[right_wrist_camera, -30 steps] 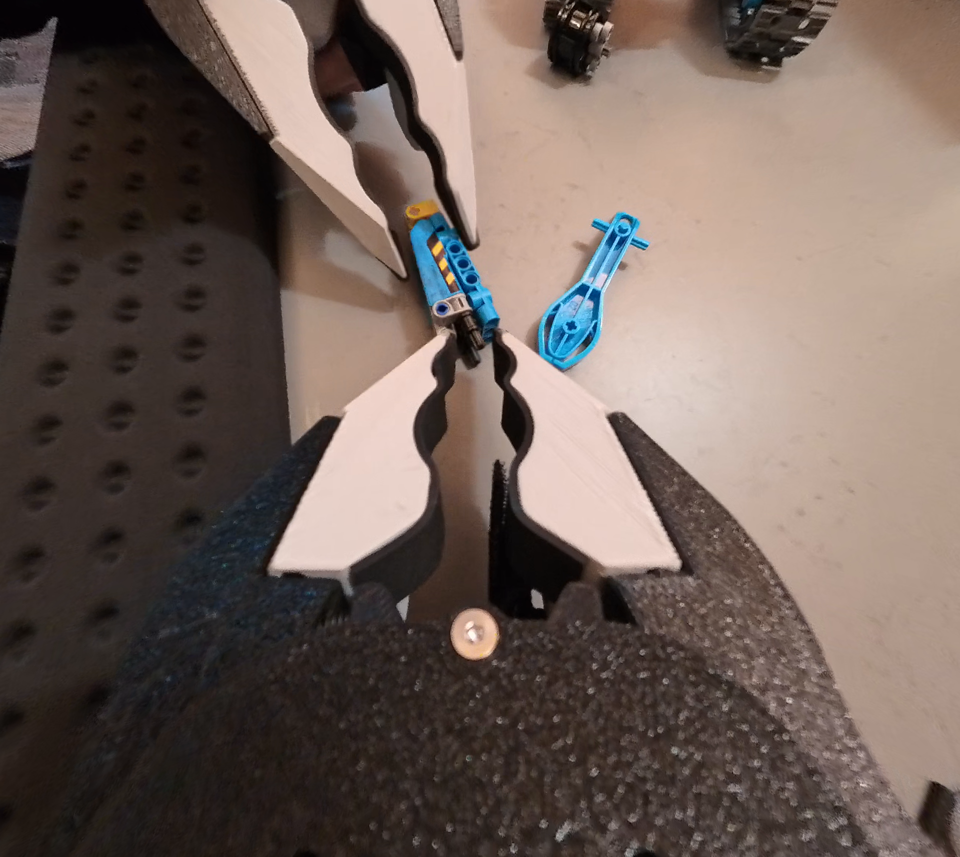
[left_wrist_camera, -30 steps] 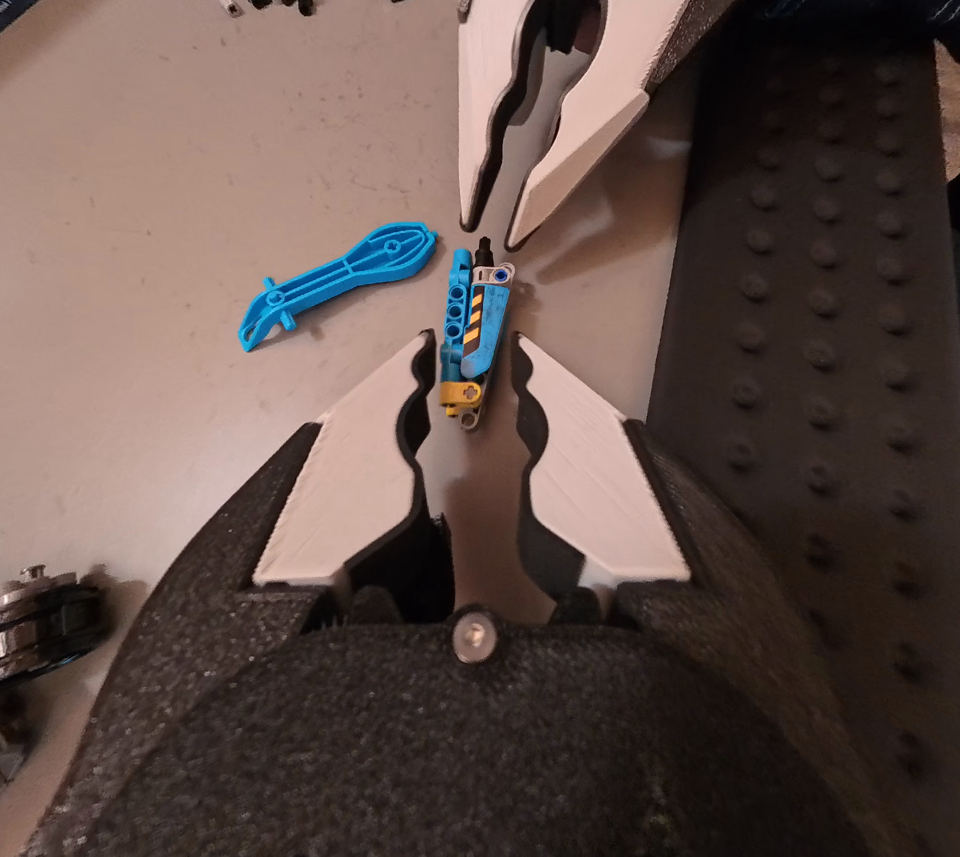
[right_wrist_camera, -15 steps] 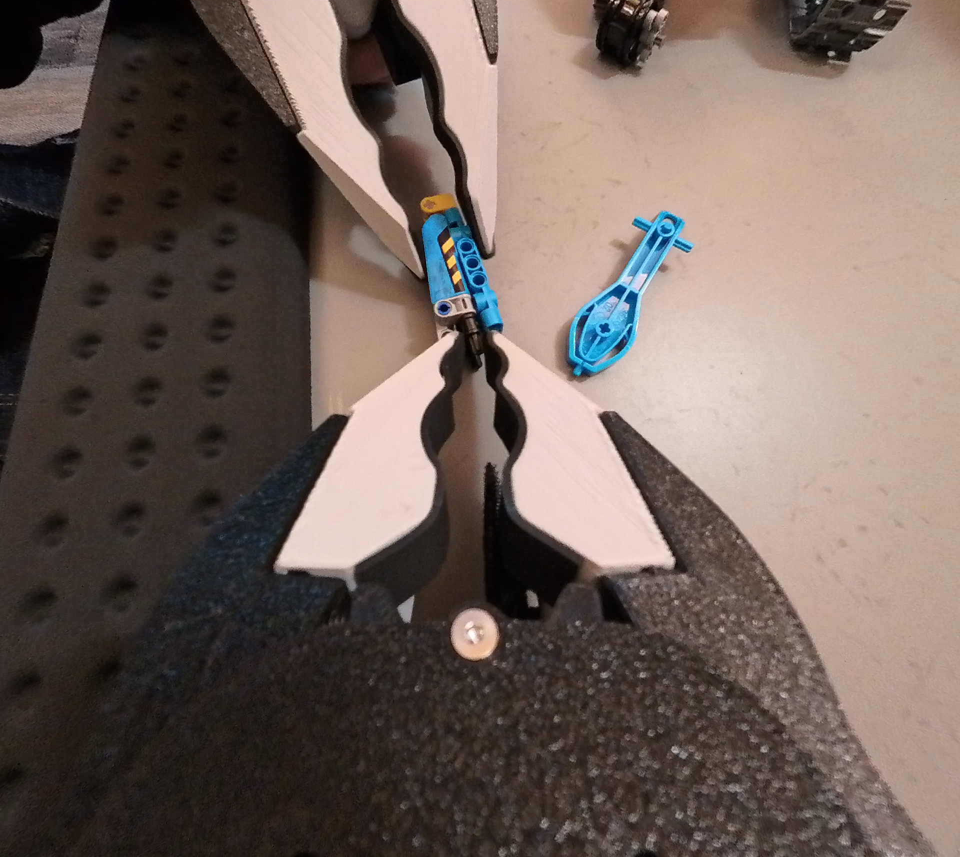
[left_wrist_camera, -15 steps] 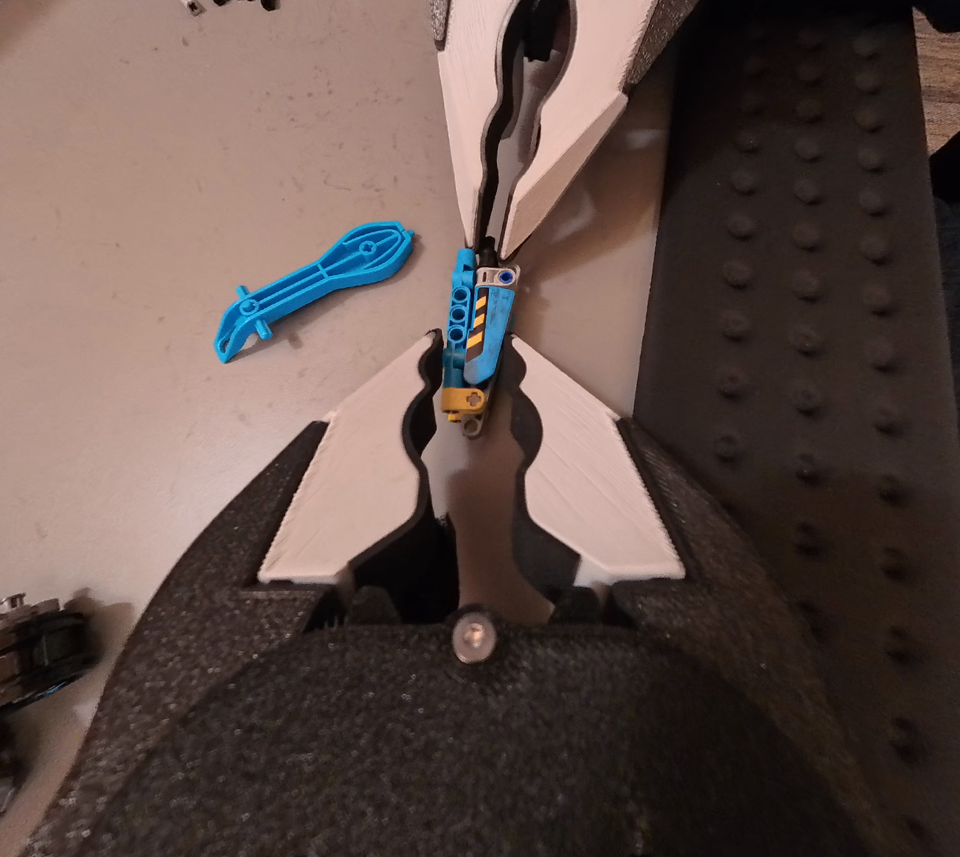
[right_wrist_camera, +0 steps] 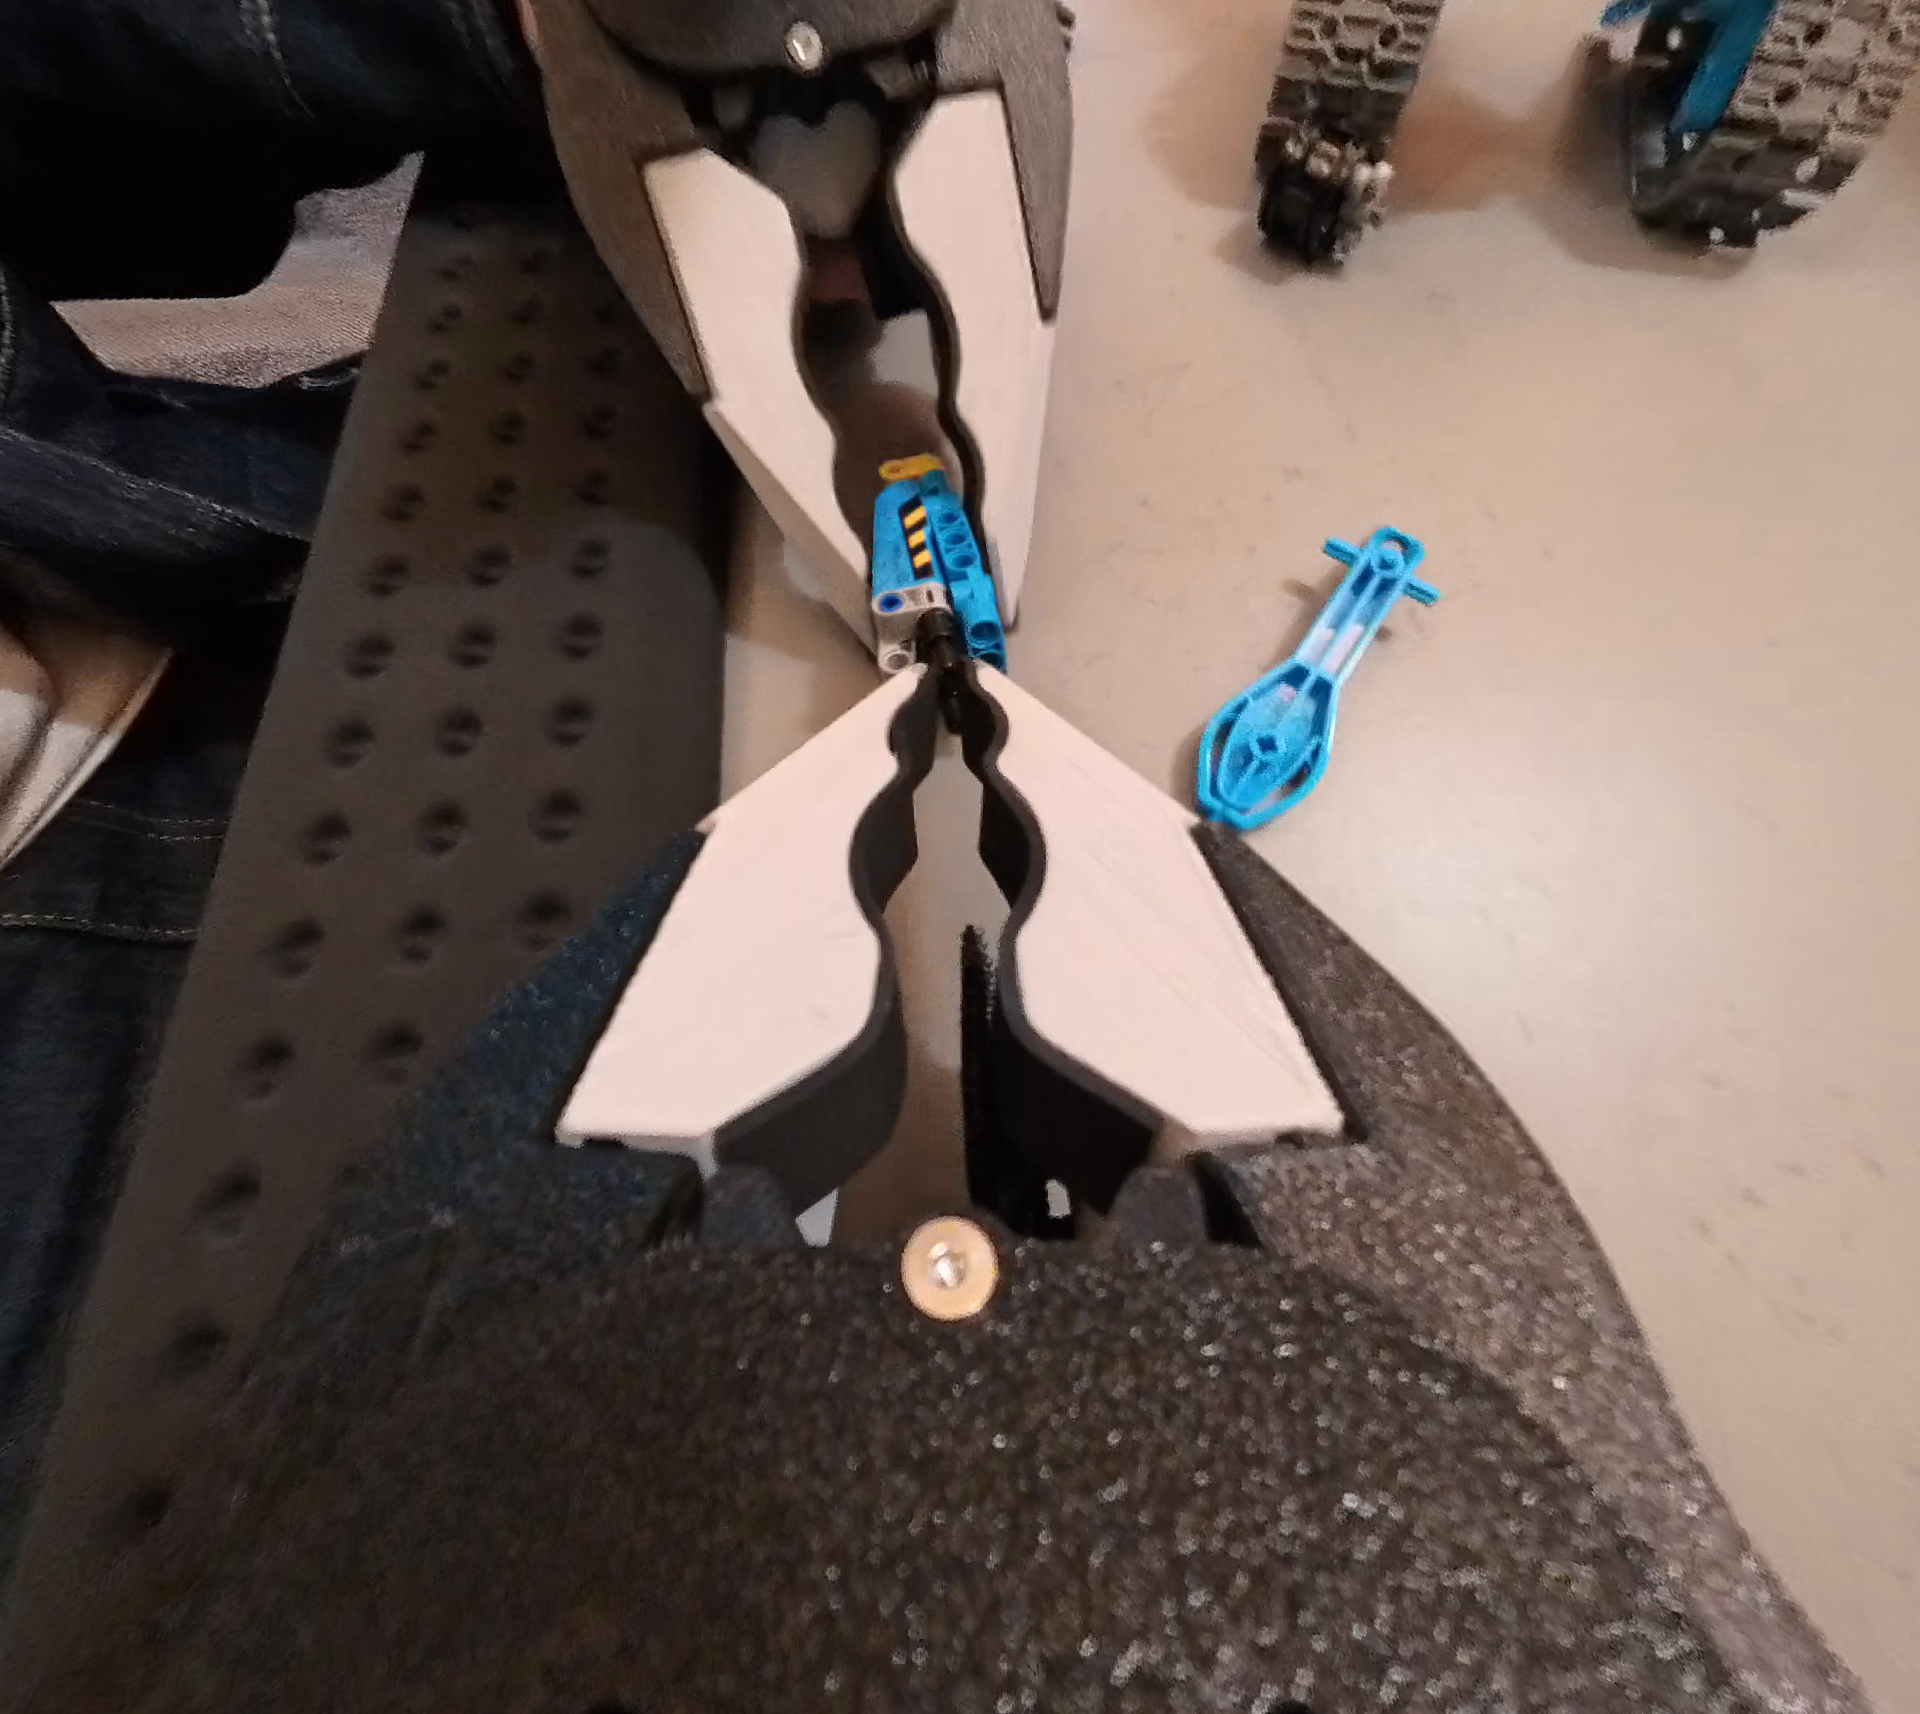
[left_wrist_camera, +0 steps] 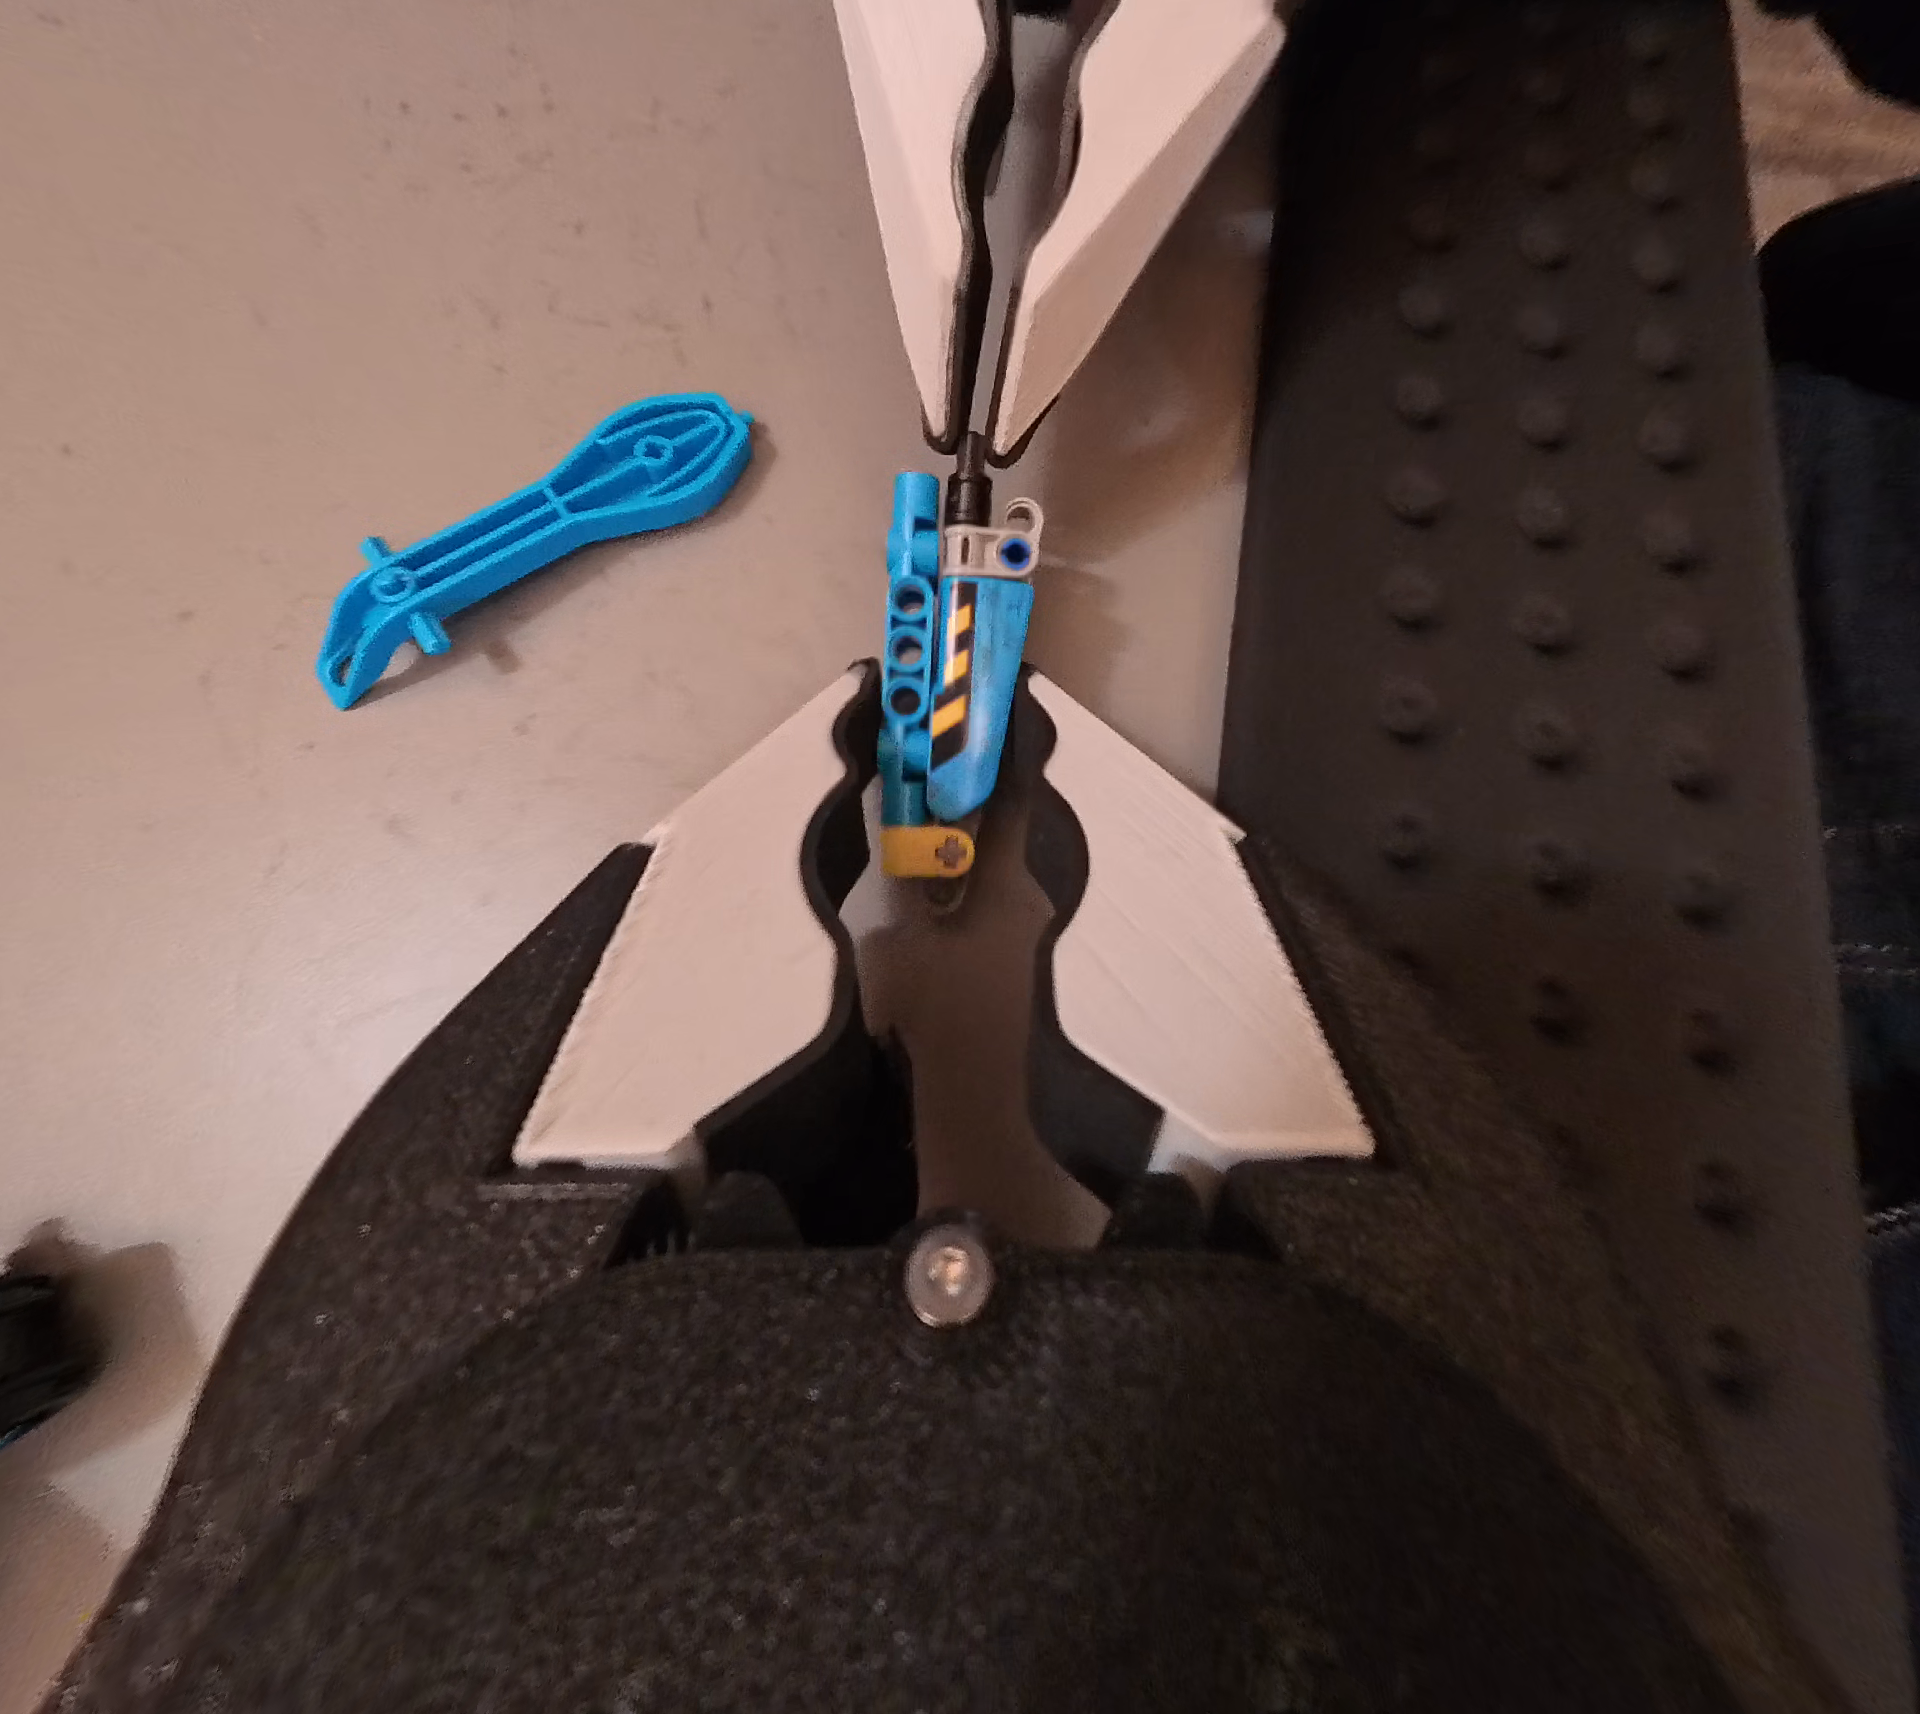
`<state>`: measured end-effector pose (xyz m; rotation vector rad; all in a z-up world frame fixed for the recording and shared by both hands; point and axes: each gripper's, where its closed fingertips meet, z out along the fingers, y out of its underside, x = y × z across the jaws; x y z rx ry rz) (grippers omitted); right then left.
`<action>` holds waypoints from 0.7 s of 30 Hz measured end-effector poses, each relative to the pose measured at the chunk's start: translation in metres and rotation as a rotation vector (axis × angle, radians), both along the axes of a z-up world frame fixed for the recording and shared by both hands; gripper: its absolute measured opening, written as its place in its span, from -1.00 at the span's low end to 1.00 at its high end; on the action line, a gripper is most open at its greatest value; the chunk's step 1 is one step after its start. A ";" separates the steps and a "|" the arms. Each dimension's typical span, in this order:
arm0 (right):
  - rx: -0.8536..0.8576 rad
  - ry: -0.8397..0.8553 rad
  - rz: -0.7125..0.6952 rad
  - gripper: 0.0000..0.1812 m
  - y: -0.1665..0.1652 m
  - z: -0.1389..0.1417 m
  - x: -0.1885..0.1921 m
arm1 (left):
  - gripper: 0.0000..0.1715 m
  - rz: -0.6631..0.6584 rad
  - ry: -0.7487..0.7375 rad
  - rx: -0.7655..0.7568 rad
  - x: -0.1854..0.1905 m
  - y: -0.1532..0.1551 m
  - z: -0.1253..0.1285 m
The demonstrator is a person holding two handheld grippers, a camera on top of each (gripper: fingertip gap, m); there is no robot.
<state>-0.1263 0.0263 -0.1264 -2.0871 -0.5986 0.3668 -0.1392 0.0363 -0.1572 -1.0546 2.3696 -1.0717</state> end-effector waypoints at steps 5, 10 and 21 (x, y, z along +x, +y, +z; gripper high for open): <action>0.121 0.047 0.001 -0.97 0.003 0.026 -0.004 | -0.75 -0.004 -0.120 0.023 0.007 -0.009 0.012; 0.241 0.220 -0.028 -0.93 -0.002 0.064 0.007 | -0.75 -0.008 -0.162 -0.168 0.004 -0.015 0.039; 0.192 0.323 0.051 -0.94 -0.006 0.064 -0.008 | -0.75 -0.045 -0.149 -0.334 -0.003 -0.024 0.058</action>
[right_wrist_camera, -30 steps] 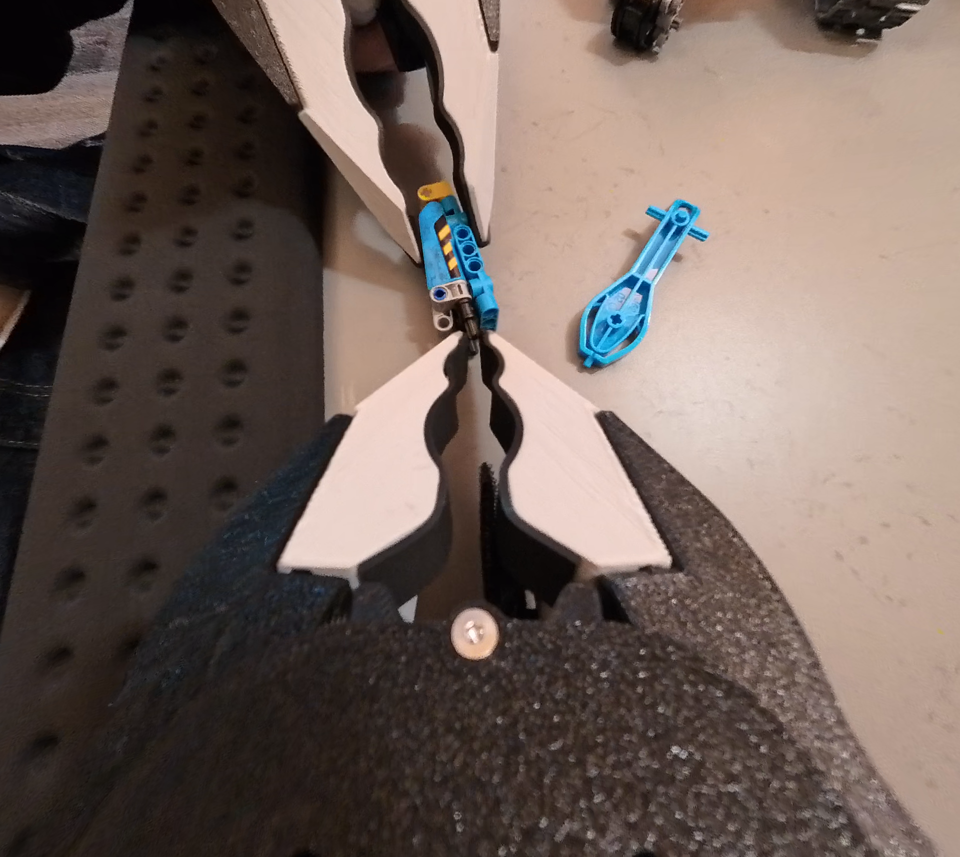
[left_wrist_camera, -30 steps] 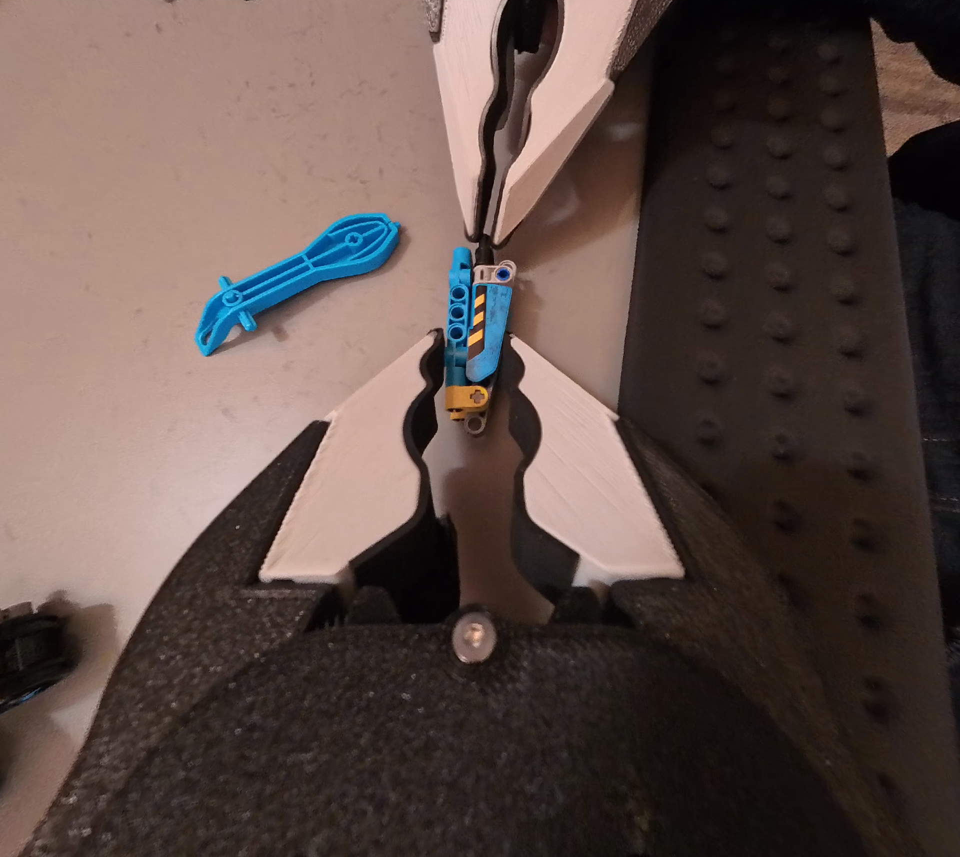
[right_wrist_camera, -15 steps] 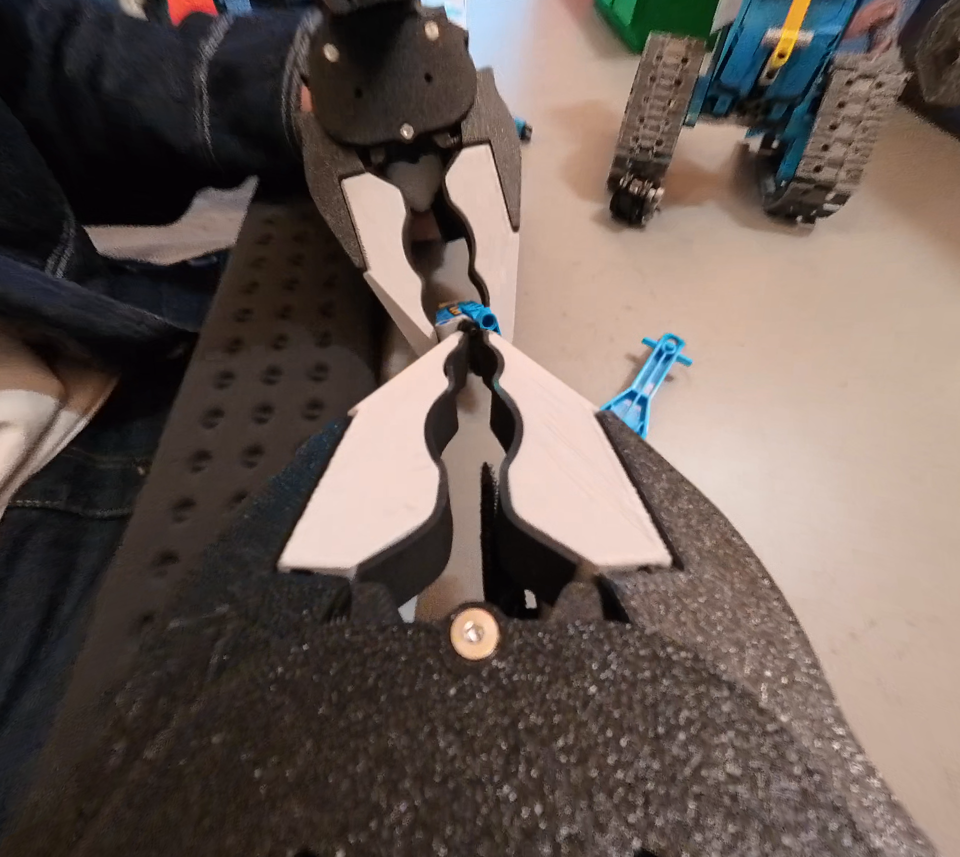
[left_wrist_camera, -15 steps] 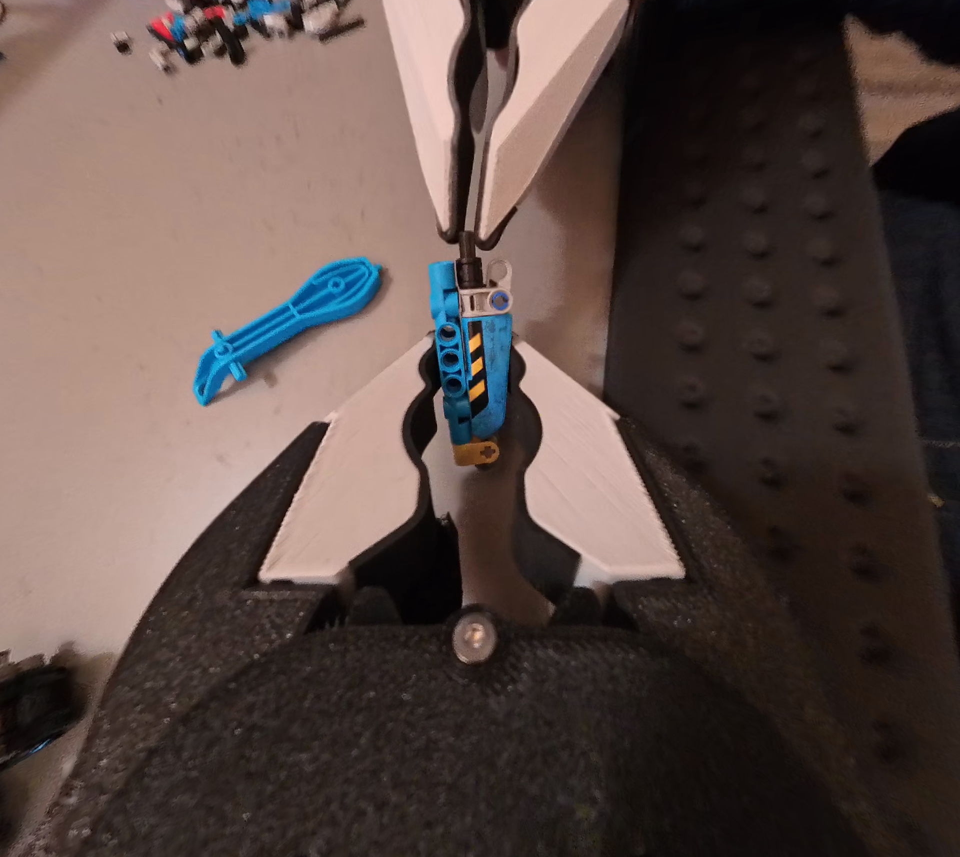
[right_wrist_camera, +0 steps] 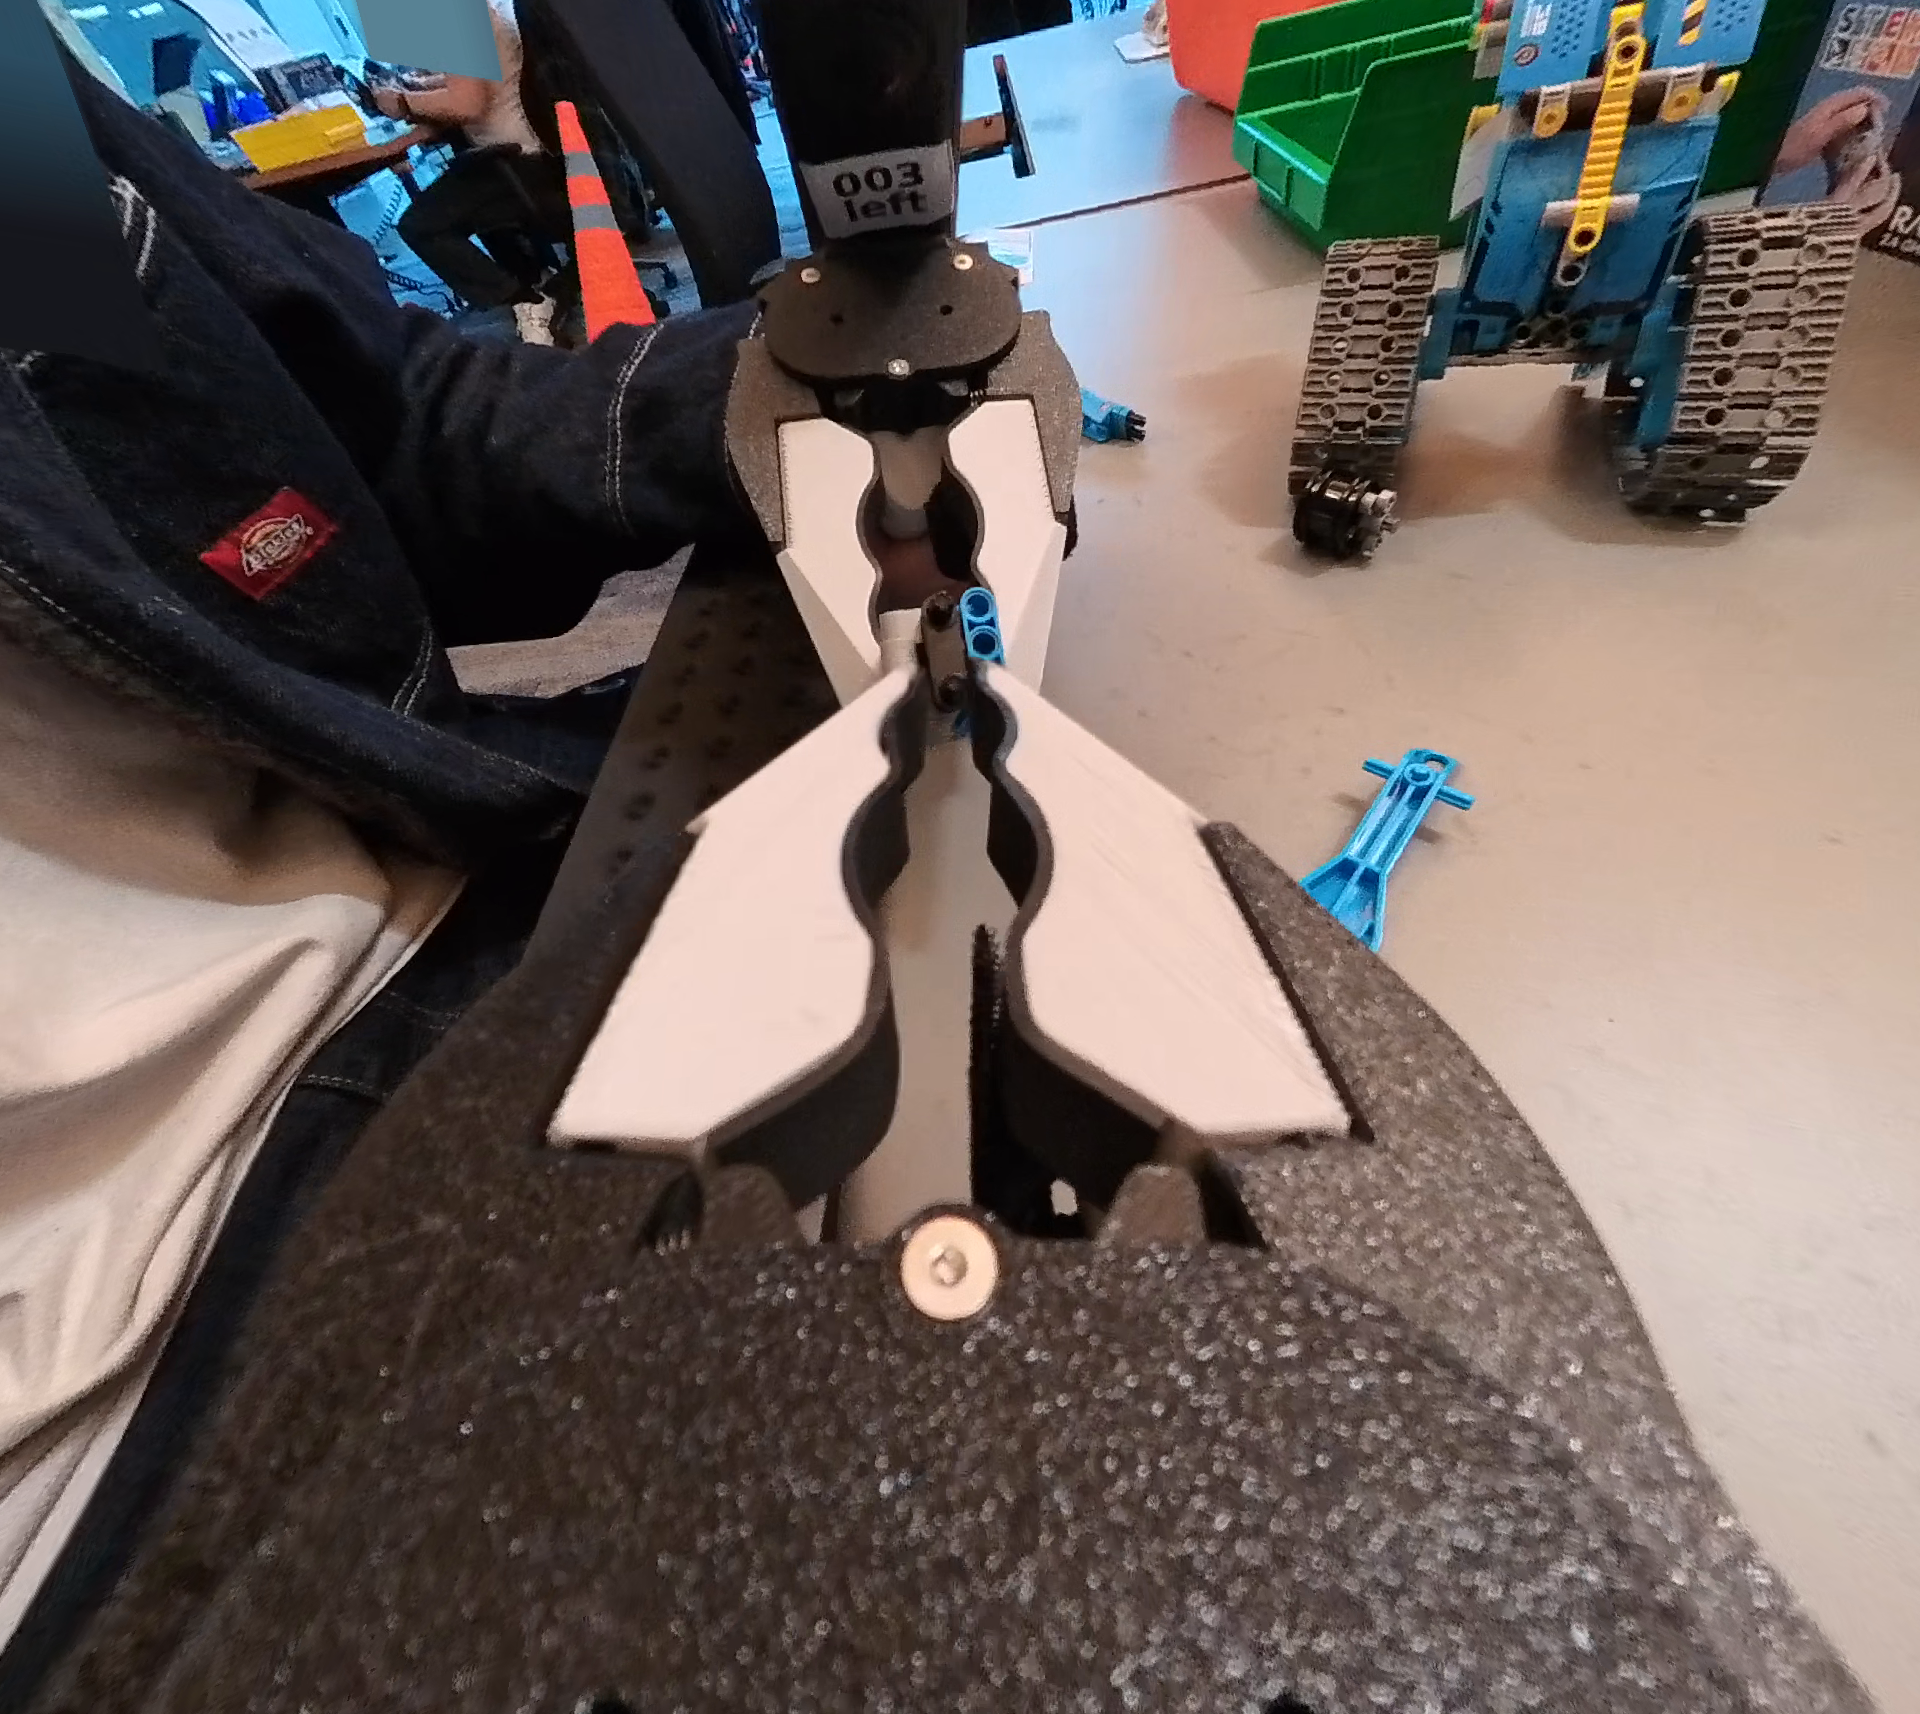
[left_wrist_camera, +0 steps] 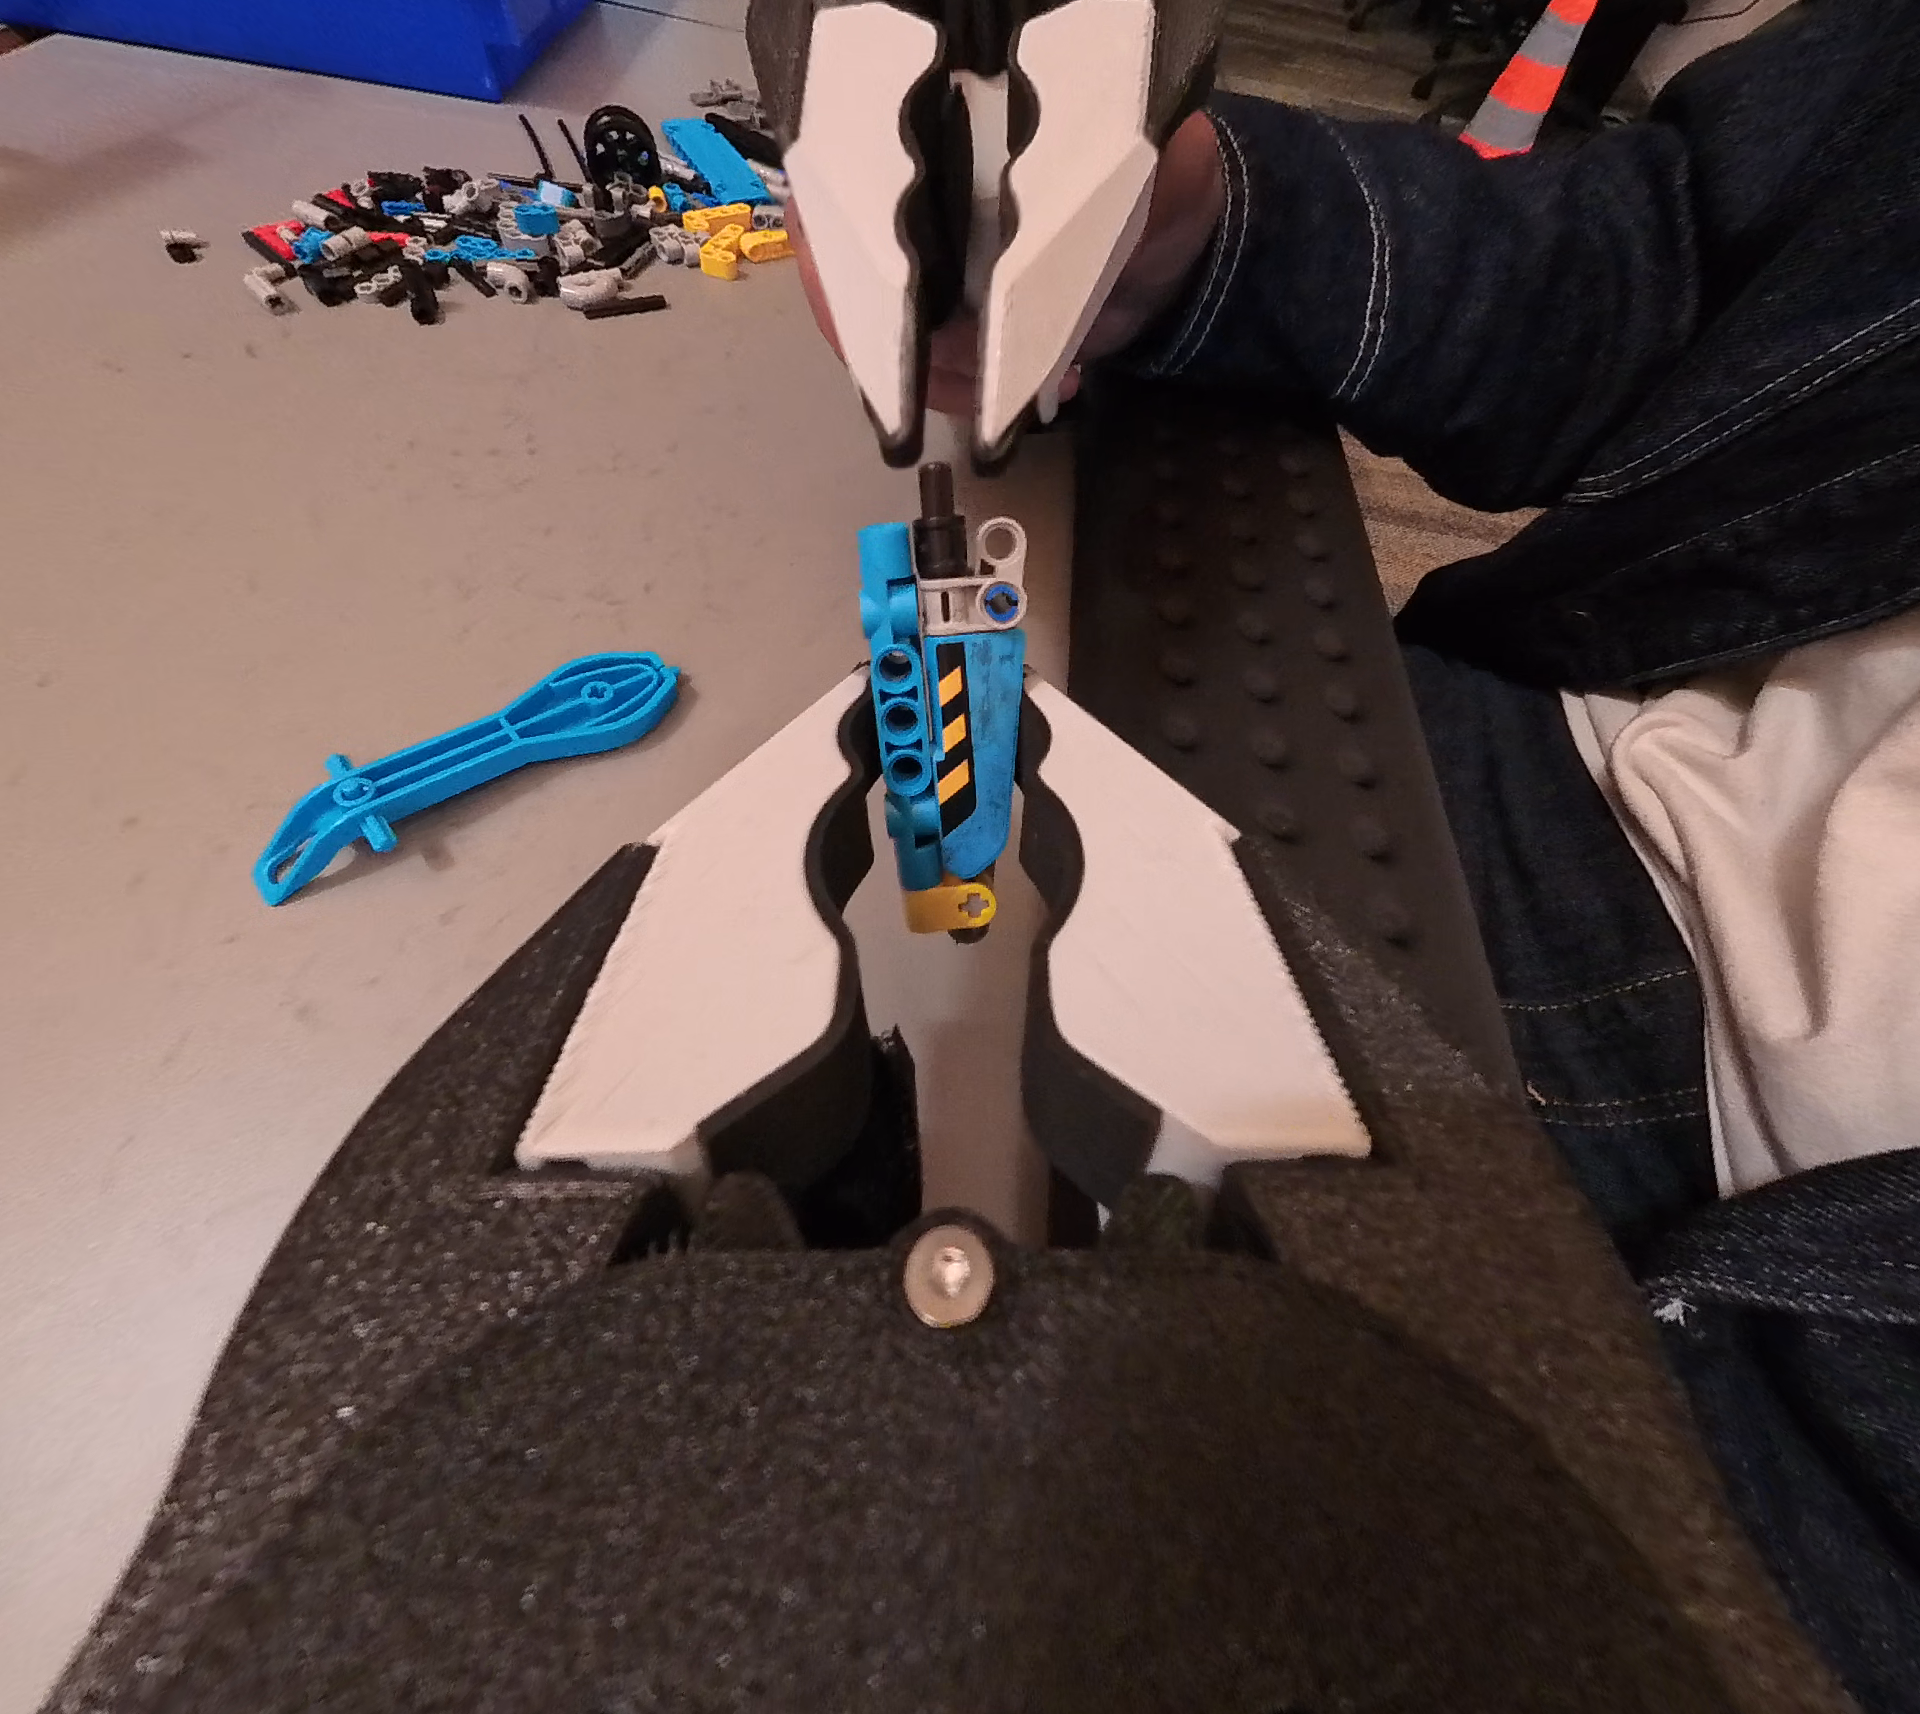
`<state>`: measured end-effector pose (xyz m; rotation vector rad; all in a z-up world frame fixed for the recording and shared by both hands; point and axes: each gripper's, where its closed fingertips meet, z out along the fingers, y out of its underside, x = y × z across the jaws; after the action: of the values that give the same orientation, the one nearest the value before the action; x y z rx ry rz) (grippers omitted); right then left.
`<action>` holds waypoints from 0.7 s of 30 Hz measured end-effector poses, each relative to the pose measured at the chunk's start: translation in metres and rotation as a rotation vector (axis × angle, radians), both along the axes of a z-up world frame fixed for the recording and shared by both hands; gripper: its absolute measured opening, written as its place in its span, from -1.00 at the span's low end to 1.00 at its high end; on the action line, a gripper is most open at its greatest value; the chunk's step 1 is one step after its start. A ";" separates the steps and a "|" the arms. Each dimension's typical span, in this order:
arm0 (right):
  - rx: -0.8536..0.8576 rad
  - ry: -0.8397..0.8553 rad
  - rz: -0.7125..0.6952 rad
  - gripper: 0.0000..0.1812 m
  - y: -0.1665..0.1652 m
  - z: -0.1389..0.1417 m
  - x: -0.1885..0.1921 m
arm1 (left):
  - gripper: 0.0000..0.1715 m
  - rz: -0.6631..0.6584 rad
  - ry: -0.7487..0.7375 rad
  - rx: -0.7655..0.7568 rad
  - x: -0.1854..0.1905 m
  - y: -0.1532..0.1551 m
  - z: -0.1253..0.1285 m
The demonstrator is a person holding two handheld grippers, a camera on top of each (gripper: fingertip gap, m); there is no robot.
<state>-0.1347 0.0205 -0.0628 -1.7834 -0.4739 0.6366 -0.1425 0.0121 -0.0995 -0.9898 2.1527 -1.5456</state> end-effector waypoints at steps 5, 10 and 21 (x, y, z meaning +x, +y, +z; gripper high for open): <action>0.000 -0.022 -0.001 -0.96 0.001 -0.003 -0.002 | -0.75 -0.008 -0.002 0.001 -0.001 -0.002 0.000; 0.003 -0.018 0.007 -0.97 0.001 -0.002 -0.005 | -0.75 -0.019 0.013 0.013 -0.002 -0.004 -0.004; -0.047 0.082 -0.044 -0.97 0.005 0.000 0.012 | -0.73 0.027 0.000 -0.091 0.002 0.005 0.010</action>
<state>-0.1229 0.0256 -0.0631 -1.7999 -0.3658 0.6918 -0.1402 0.0172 -0.0892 -1.0436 2.0768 -1.6431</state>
